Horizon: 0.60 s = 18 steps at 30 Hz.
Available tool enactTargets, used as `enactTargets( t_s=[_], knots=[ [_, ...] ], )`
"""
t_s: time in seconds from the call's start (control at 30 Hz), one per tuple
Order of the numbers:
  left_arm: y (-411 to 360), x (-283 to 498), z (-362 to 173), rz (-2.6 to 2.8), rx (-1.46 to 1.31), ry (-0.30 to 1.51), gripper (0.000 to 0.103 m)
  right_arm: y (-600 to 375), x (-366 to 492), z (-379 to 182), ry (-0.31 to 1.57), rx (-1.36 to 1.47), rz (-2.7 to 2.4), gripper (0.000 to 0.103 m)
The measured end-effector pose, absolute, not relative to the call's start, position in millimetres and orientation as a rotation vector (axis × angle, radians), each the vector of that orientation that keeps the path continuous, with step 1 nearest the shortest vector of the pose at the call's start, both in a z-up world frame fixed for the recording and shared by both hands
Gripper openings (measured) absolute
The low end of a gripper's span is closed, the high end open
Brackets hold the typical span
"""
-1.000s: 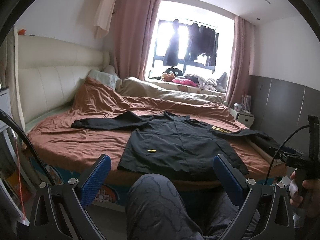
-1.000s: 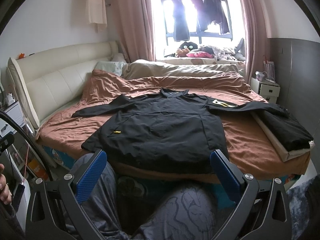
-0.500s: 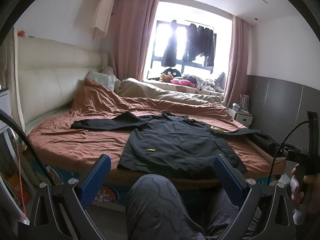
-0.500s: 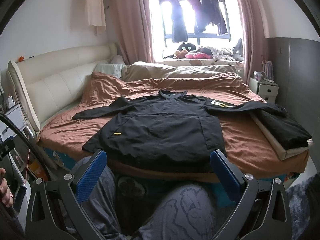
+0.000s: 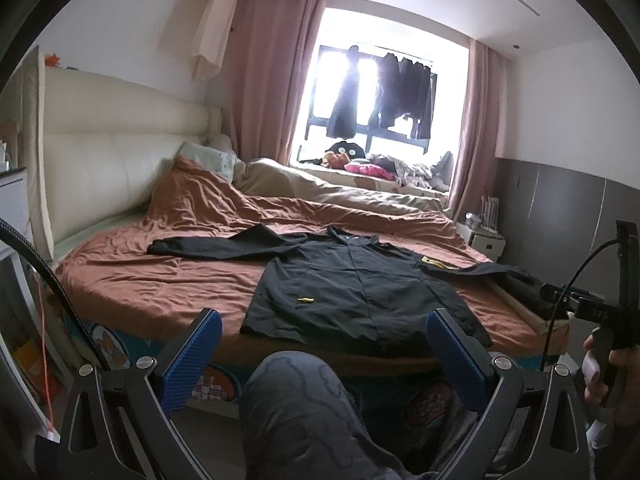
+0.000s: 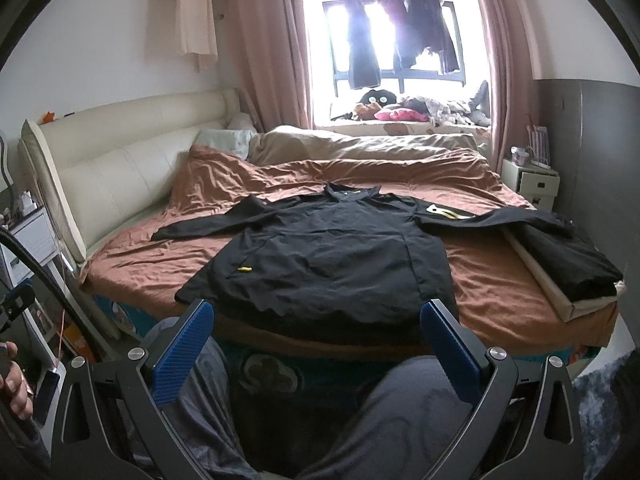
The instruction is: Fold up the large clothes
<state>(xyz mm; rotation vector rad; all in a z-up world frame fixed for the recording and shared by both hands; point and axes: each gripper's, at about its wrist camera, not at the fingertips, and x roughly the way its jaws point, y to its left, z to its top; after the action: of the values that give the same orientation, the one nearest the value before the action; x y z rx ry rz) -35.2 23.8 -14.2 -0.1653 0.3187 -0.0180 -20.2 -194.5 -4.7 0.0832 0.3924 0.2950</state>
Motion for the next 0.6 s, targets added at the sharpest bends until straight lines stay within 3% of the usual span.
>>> enactTargets(
  t_s=[0.6],
  knots=[
    [27, 16, -18, 0.026, -0.178, 0.346, 0.103, -191, 44, -17, 0.419, 0.073, 0.316, 0.103]
  ],
)
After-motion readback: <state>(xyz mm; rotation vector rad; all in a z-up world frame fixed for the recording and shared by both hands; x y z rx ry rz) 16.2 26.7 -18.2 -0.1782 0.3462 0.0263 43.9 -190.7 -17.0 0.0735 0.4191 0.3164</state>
